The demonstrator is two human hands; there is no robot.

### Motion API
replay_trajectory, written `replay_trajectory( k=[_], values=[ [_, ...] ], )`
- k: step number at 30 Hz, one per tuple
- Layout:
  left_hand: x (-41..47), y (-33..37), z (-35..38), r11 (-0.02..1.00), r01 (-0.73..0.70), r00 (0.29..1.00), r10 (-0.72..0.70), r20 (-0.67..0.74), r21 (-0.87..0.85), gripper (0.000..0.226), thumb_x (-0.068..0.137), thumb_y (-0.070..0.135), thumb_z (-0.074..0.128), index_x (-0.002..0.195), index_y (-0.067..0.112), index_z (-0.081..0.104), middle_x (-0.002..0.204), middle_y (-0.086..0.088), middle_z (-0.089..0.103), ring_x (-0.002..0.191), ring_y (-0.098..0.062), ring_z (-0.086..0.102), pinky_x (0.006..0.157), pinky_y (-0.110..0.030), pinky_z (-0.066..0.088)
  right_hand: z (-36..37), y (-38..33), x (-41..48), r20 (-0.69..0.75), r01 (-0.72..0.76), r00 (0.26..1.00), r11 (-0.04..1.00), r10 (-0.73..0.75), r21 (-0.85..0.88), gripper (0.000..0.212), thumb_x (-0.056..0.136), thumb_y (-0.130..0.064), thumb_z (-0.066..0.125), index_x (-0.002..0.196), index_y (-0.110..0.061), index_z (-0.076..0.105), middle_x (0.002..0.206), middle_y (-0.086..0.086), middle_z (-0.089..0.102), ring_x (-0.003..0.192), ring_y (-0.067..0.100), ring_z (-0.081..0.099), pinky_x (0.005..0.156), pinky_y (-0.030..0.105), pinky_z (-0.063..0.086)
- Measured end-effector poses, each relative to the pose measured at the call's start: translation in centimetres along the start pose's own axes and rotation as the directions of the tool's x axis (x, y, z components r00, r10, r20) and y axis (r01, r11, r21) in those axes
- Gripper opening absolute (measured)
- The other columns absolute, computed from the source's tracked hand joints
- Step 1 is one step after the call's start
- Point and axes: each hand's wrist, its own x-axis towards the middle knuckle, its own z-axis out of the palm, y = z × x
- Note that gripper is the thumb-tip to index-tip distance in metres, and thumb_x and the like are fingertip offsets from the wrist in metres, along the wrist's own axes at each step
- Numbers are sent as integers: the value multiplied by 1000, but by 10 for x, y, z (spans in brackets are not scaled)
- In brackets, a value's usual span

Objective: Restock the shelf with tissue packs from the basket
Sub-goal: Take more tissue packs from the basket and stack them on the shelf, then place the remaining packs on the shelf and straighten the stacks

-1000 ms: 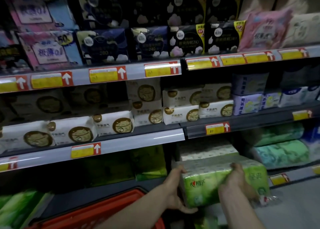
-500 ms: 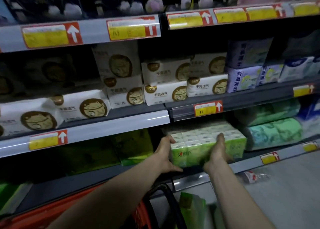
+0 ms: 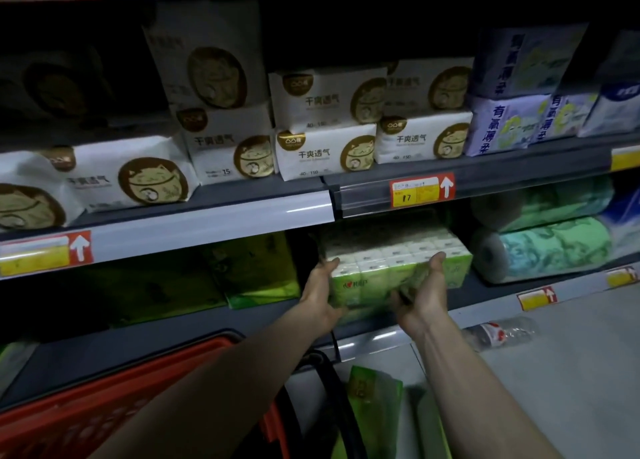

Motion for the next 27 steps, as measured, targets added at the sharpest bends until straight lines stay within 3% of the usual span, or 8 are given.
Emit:
replay_trajectory(
  k=[4, 8, 10, 12, 15, 19, 24, 27],
  values=[
    [11, 2, -4, 990, -33, 999, 32, -3, -140, 16, 98, 24, 64, 104, 9, 67, 113, -17, 61, 89, -29, 62, 75, -43, 57, 7, 0, 0, 10, 64, 998, 998, -64, 28, 84, 96, -78, 45, 161, -26, 38, 131, 7, 51, 116, 23, 53, 102, 38, 49],
    [19, 4, -3, 985, -14, 998, 26, 64, -173, 23, 95, 25, 66, 110, 8, 69, 118, -19, 65, 98, -32, 63, 93, -44, 59, 15, 4, 6, 76, 49, 996, 994, -56, 93, 85, 97, -77, 45, 166, -31, 27, 161, 3, 36, 146, 24, 40, 111, 44, 44],
    [20, 3, -3, 983, -7, 997, 21, 79, -181, 22, 97, 24, 63, 111, 8, 69, 115, -17, 65, 102, -33, 63, 105, -48, 53, 17, 8, 7, 98, 57, 993, 996, -63, 65, 88, 93, -80, 48, 162, -28, 36, 139, 1, 47, 116, 20, 53, 98, 38, 48],
    [19, 2, -4, 984, -14, 997, 28, 77, -178, 21, 97, 23, 62, 111, 9, 67, 107, -15, 66, 89, -29, 65, 90, -43, 58, 17, 11, 9, 84, 77, 994, 997, -77, 3, 82, 87, -84, 52, 146, -27, 50, 106, -6, 48, 84, 14, 48, 86, 36, 50],
    [15, 2, -9, 990, -15, 998, 23, 54, -138, 14, 97, 23, 62, 101, 10, 65, 86, -9, 64, 71, -22, 62, 58, -27, 58, 16, 9, 4, 84, 70, 994, 996, -66, -47, 68, 84, -87, 52, 121, -29, 48, 88, -7, 43, 76, 14, 46, 86, 40, 52],
    [-2, 7, -14, 999, 9, 999, -6, 51, -52, 14, 95, 27, 64, 93, 14, 65, 65, -4, 60, 62, -20, 53, 62, -31, 47, 13, 3, -7, 75, 62, 996, 992, -53, -114, 57, 96, -76, 48, 85, -21, 53, 72, -2, 46, 68, 16, 47, 92, 39, 47],
    [-30, 17, -26, 999, -33, 994, 35, 107, -13, 23, 96, 34, 61, 105, 14, 68, 106, -10, 65, 89, -24, 60, 78, -37, 50, 21, 4, -46, 144, 49, 989, 978, -20, -201, 61, 101, -71, 44, 72, -17, 46, 53, -2, 49, 62, 20, 46, 81, 39, 46],
    [-50, 24, -34, 997, -81, 989, 81, 123, -9, 32, 95, 36, 62, 118, 14, 69, 119, -15, 68, 103, -28, 62, 80, -38, 54, 32, 10, -68, 232, 82, 973, 940, -3, -332, 53, 105, -65, 43, 81, -18, 53, 66, 3, 56, 69, 21, 53, 81, 39, 47]
  ],
)
